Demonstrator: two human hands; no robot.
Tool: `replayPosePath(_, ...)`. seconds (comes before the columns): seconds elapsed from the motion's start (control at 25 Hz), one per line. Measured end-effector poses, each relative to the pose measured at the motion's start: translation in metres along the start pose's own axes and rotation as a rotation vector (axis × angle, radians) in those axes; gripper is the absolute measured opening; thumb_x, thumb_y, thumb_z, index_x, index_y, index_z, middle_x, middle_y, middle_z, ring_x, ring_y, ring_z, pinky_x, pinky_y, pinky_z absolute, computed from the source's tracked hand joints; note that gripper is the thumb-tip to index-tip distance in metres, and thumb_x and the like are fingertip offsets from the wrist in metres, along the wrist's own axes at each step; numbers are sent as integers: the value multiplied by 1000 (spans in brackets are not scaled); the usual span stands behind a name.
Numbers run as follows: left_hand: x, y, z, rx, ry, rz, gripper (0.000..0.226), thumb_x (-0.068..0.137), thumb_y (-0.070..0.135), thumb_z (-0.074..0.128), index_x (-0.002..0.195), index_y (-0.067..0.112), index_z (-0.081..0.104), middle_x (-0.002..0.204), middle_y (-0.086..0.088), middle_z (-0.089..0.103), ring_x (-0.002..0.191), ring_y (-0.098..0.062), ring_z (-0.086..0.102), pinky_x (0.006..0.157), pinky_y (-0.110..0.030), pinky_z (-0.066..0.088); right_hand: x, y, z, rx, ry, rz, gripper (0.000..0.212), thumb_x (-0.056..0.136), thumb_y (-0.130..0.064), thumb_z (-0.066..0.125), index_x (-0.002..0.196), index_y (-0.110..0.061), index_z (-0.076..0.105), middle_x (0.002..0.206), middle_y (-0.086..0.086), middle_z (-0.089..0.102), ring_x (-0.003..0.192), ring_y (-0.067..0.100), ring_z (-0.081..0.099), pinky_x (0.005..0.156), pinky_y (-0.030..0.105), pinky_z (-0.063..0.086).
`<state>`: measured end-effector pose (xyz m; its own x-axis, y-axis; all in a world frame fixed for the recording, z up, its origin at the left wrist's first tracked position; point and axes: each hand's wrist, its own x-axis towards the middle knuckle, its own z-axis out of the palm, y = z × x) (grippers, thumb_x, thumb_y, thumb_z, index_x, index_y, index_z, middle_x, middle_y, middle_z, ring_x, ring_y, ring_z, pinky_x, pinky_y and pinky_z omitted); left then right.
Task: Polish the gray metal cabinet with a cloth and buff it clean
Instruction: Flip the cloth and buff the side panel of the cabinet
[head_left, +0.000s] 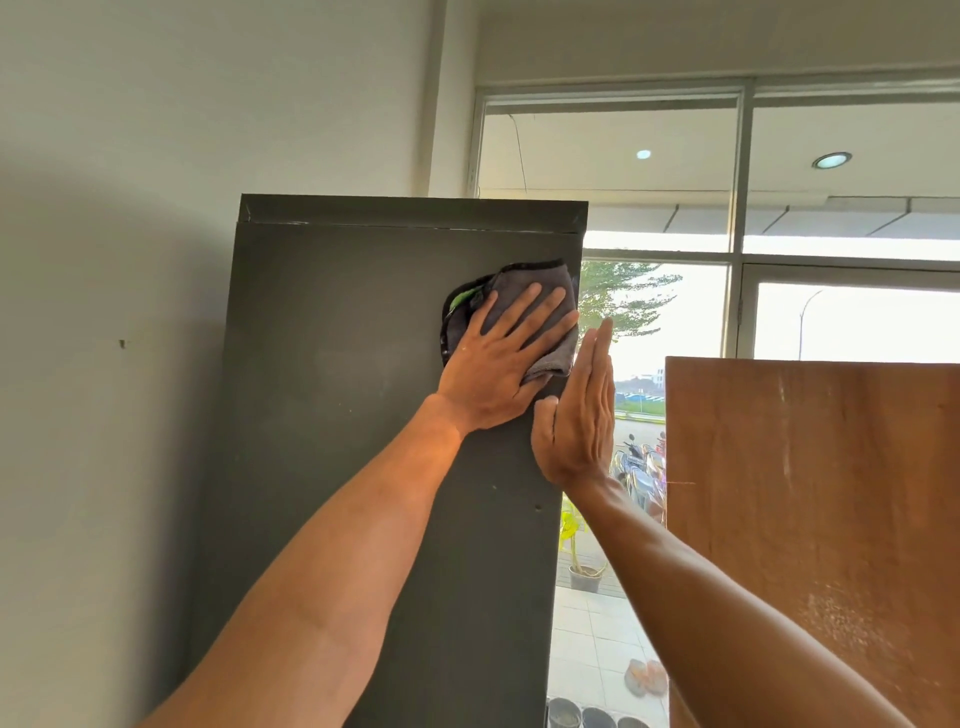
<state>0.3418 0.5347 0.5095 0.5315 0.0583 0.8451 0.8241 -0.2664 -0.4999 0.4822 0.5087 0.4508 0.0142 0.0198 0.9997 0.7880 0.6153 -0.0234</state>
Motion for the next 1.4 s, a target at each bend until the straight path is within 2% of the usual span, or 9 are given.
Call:
replayPosePath(0.28, -18, 9, 6, -20, -39, -26, 66, 105, 49, 31, 164, 27, 12, 173, 1, 7, 160, -21, 0, 127, -54, 3, 74, -4, -8, -68, 32, -71, 53, 105, -24, 37, 155, -5, 37, 165, 10, 30, 155, 22, 19, 125, 43, 20)
replayPosePath(0.4, -37, 16, 8, -26, -72, -12, 63, 104, 50, 33, 162, 28, 21, 172, 0, 13, 160, -23, 0, 127, -55, 1, 105, -5, -2, -86, -96, -69, 48, 107, -19, 33, 152, -7, 43, 163, 10, 33, 155, 23, 20, 125, 39, 19)
replayPosePath(0.6, -82, 40, 11, -63, -85, -61, 66, 105, 50, 33, 164, 28, 17, 172, 0, 10, 160, -23, 0, 127, -55, 4, 101, -8, 14, -132, -284, -113, 56, 101, 3, 36, 156, -3, 31, 167, 15, 18, 157, 27, 8, 128, 37, 4)
replayPosePath(0.8, -139, 55, 19, -68, -153, -4, 68, 104, 48, 36, 165, 30, 11, 173, 3, 2, 159, -22, -1, 126, -56, 8, 72, -13, 18, -245, -287, -160, 56, 104, -10, 37, 158, -1, 24, 169, 14, 12, 157, 28, 4, 128, 41, 5)
replayPosePath(0.92, -128, 32, 18, -51, -133, 47, 70, 102, 45, 40, 165, 30, 13, 173, 3, 4, 159, -21, 2, 127, -53, 6, 70, -13, 18, -241, -276, -157, 56, 104, -10, 33, 159, -2, 24, 169, 14, 13, 157, 27, 5, 128, 40, 6)
replayPosePath(1.04, -81, -7, 10, -35, -42, -155, 70, 103, 47, 40, 165, 28, 13, 173, 1, 6, 159, -21, 3, 127, -52, 5, 70, -14, 20, -193, -243, -139, 61, 96, -8, 33, 157, 1, 29, 167, 16, 19, 157, 29, 10, 128, 39, 6)
replayPosePath(1.16, -64, -14, 13, -28, 5, -302, 69, 105, 51, 30, 165, 27, 9, 173, 1, 3, 159, -21, -1, 127, -54, 5, 66, -14, 28, -207, -163, -120, 55, 102, -9, 34, 155, 1, 32, 166, 17, 22, 156, 29, 12, 127, 36, 4)
replayPosePath(1.32, -96, -19, 17, -1, -17, -104, 73, 103, 60, 28, 165, 25, 13, 173, 0, 6, 159, -22, 2, 126, -56, 10, 63, -15, 38, -282, -84, -132, 53, 104, -13, 38, 155, 1, 33, 165, 18, 25, 155, 31, 16, 128, 41, 9)
replayPosePath(1.4, -108, -57, 18, 22, 16, -142, 72, 103, 58, 31, 165, 25, 14, 172, 0, 9, 159, -21, 5, 126, -55, 11, 62, -11, 40, -304, -63, -165, 54, 103, -16, 39, 154, 2, 35, 164, 19, 27, 155, 32, 19, 128, 42, 11)
